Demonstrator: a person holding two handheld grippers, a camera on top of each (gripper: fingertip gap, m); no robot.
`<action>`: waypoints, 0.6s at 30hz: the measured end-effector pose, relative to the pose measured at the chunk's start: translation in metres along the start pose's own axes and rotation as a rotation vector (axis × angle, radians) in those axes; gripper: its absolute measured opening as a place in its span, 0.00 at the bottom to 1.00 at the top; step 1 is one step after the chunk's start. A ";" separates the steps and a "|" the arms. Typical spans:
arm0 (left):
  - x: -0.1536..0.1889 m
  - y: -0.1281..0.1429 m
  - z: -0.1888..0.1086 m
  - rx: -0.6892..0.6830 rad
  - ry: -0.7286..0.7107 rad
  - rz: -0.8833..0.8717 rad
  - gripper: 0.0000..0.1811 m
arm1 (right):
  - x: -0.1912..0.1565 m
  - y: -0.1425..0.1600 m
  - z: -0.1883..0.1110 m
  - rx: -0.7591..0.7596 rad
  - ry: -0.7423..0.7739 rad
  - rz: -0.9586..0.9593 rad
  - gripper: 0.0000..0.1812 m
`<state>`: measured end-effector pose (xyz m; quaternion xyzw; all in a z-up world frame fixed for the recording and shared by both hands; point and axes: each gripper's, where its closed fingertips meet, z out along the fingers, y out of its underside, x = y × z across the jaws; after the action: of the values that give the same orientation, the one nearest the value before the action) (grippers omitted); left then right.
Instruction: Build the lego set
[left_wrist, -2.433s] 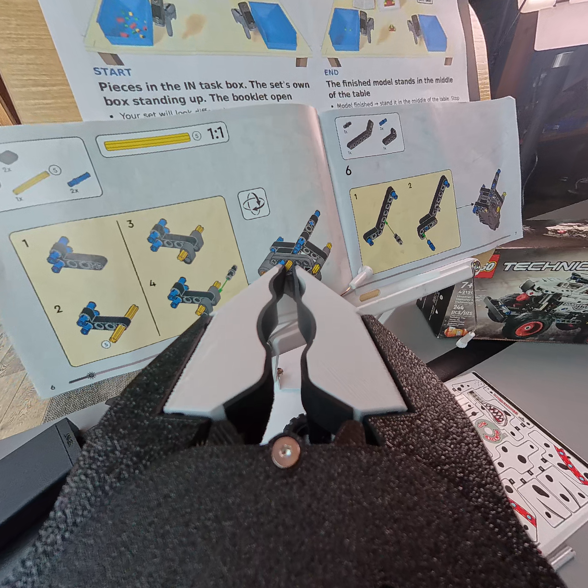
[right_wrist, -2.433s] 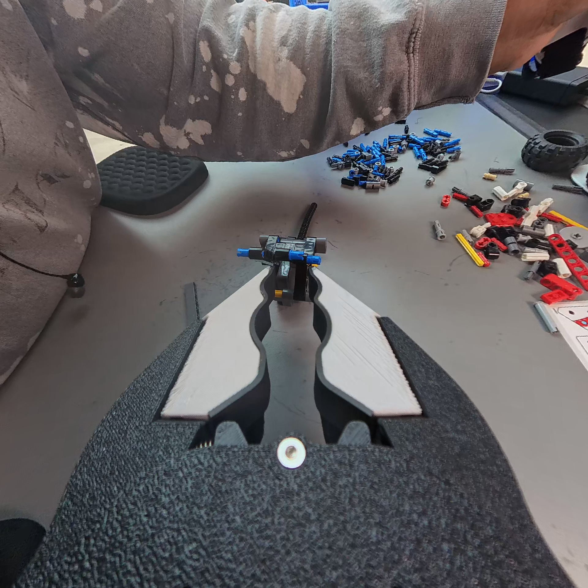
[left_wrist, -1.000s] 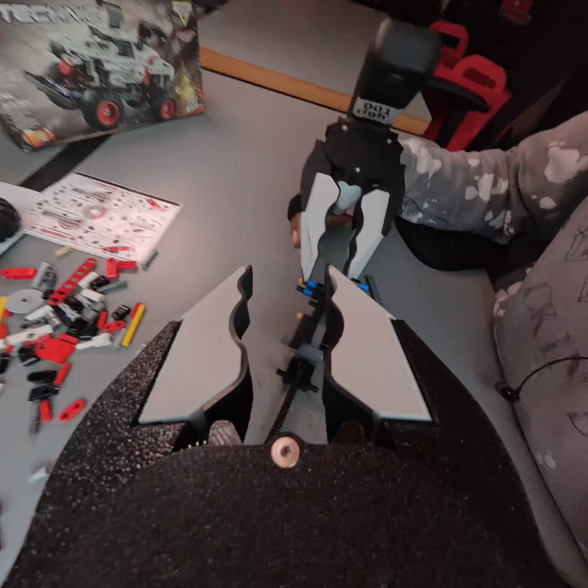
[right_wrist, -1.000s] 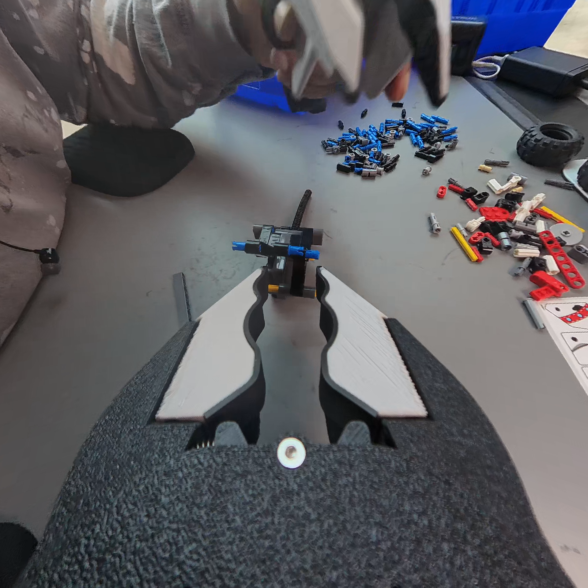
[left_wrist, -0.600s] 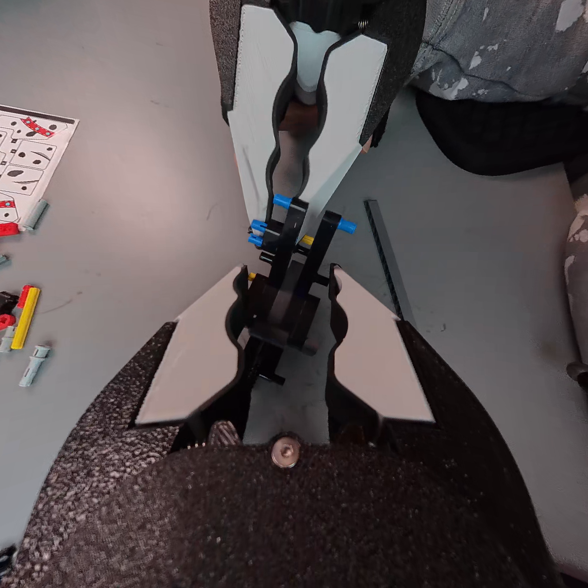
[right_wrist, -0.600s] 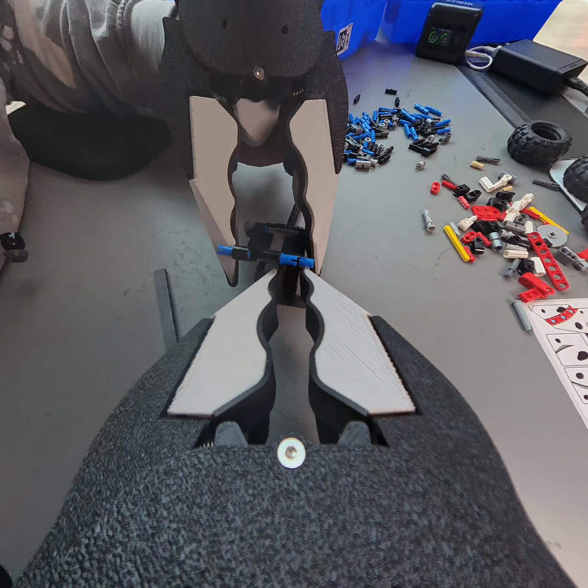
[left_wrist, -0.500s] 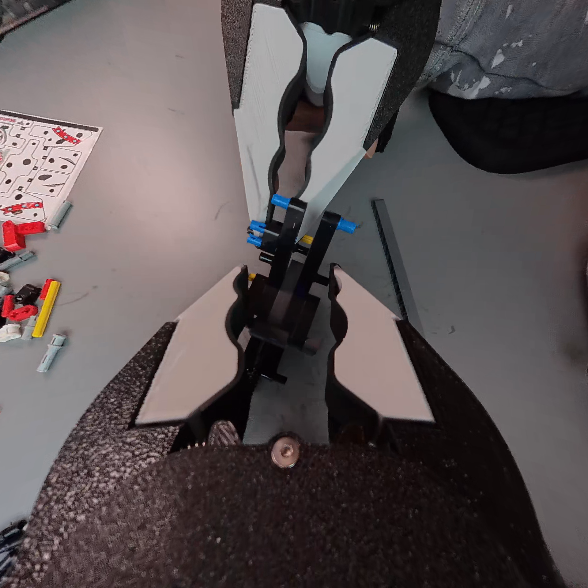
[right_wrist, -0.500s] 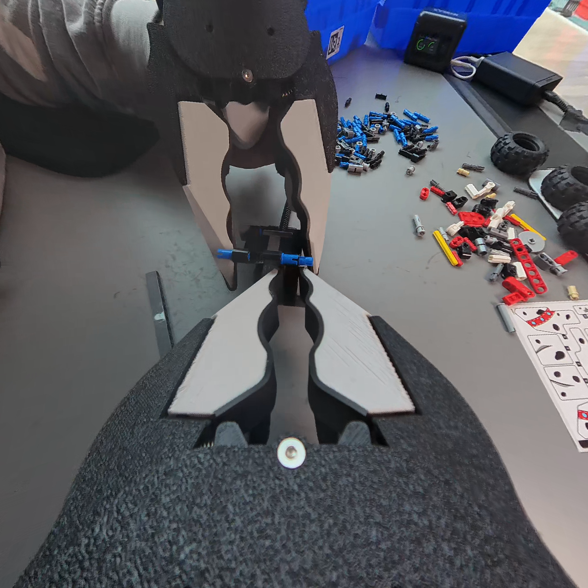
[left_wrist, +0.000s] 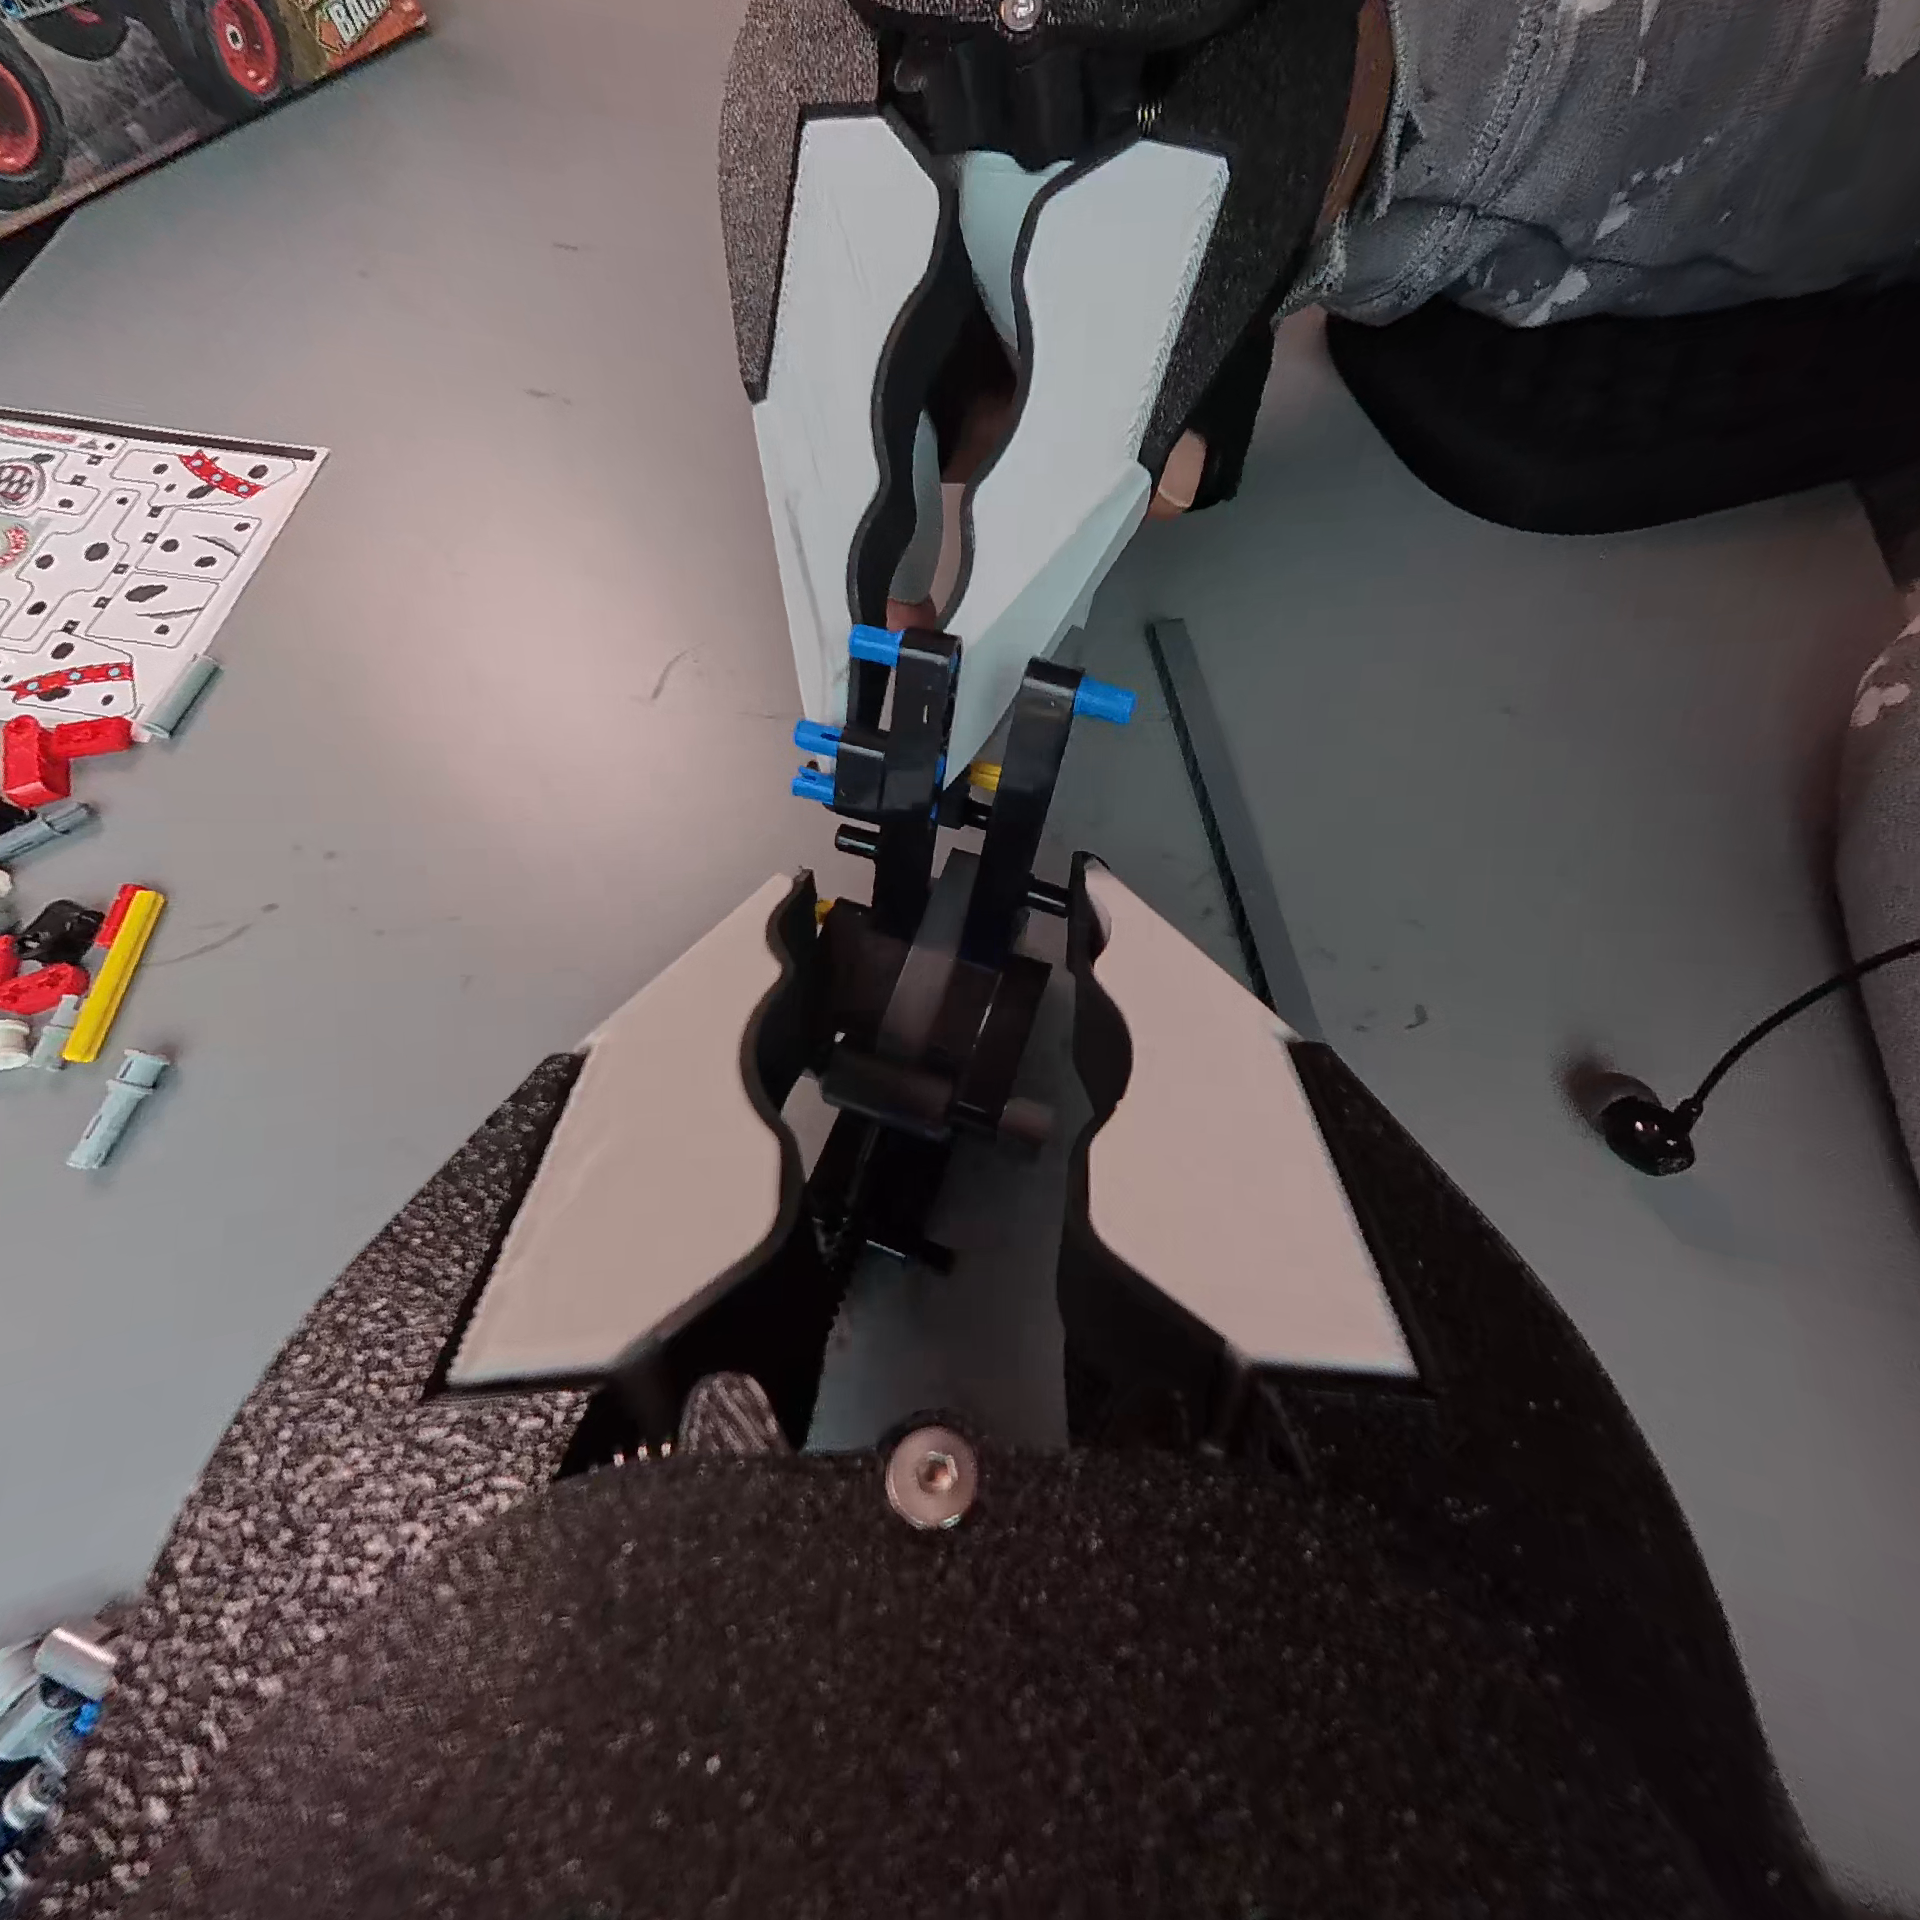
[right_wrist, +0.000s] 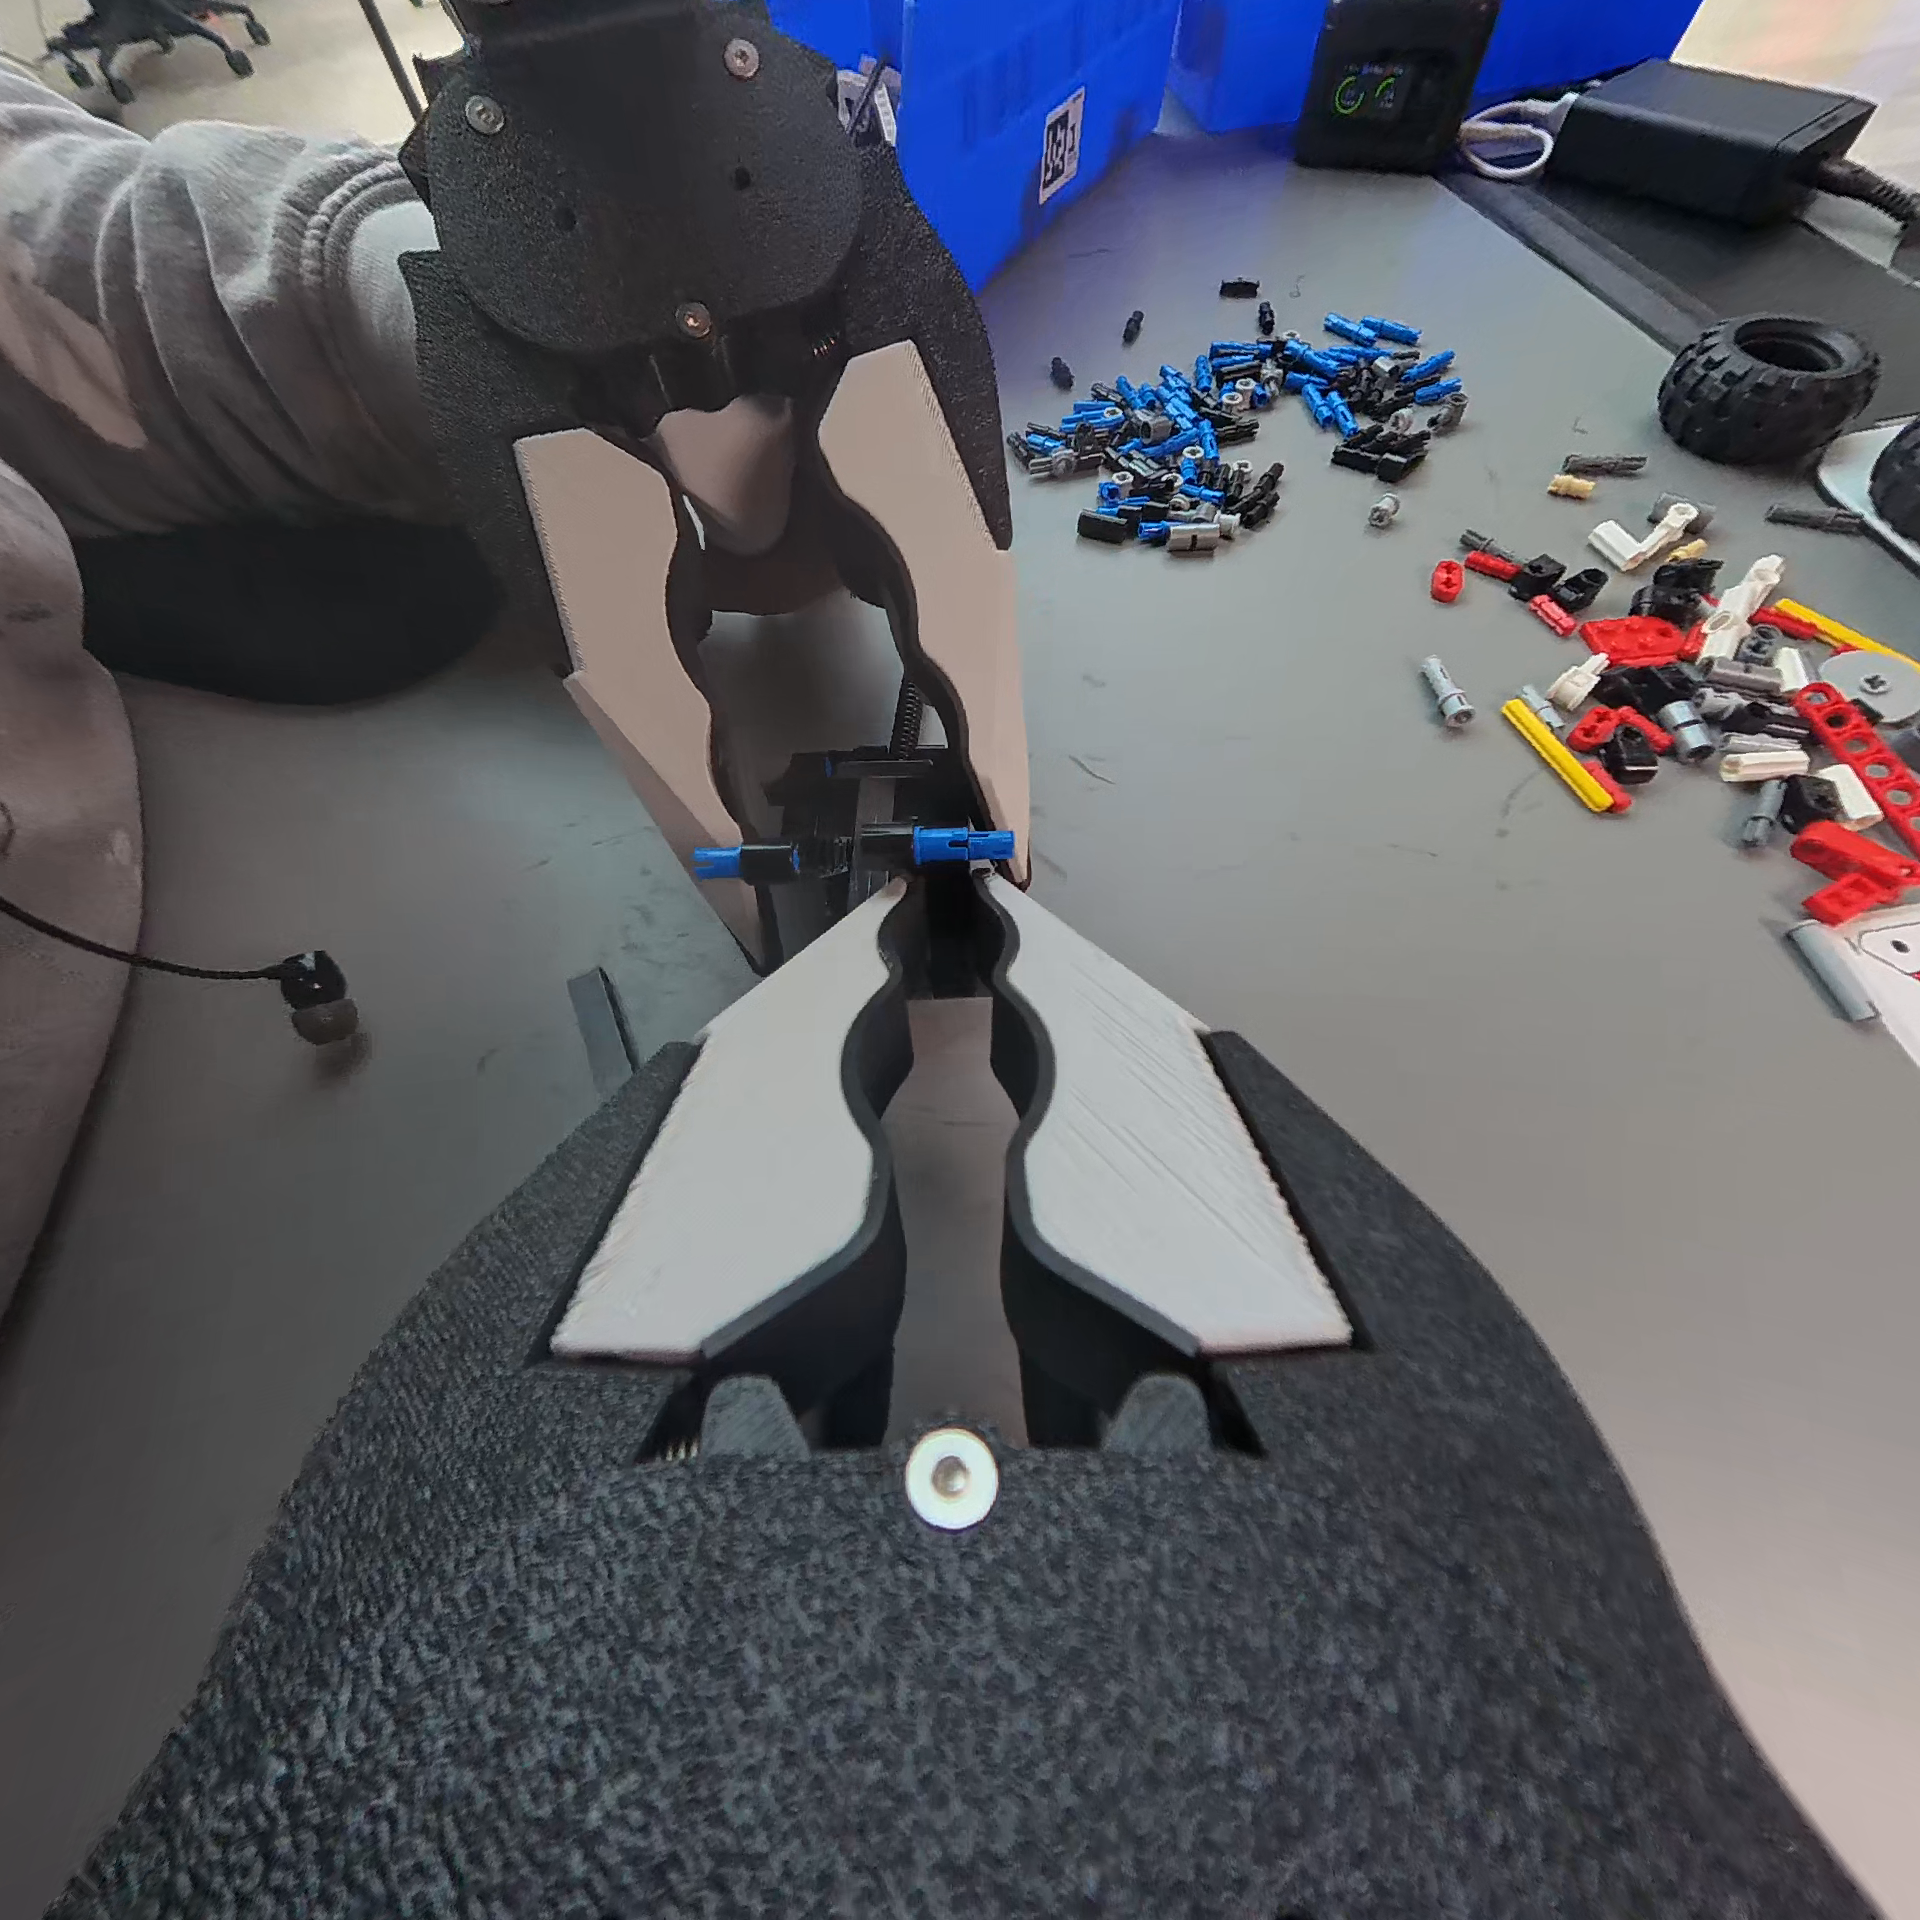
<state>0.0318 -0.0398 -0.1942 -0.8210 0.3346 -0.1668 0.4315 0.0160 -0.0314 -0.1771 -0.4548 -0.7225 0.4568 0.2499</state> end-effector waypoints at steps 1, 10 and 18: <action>0.000 0.000 0.000 0.001 0.002 -0.003 0.27 | 0.000 0.000 0.001 -0.001 -0.003 0.018 0.04; -0.003 0.004 0.000 0.000 -0.011 -0.003 0.25 | 0.003 0.001 0.002 -0.004 -0.014 0.151 0.04; 0.003 0.002 -0.002 0.019 0.003 0.027 0.29 | -0.001 0.001 -0.001 -0.018 0.023 -0.070 0.04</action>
<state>0.0319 -0.0438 -0.1946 -0.8120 0.3447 -0.1653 0.4410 0.0174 -0.0322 -0.1774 -0.4365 -0.7391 0.4363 0.2699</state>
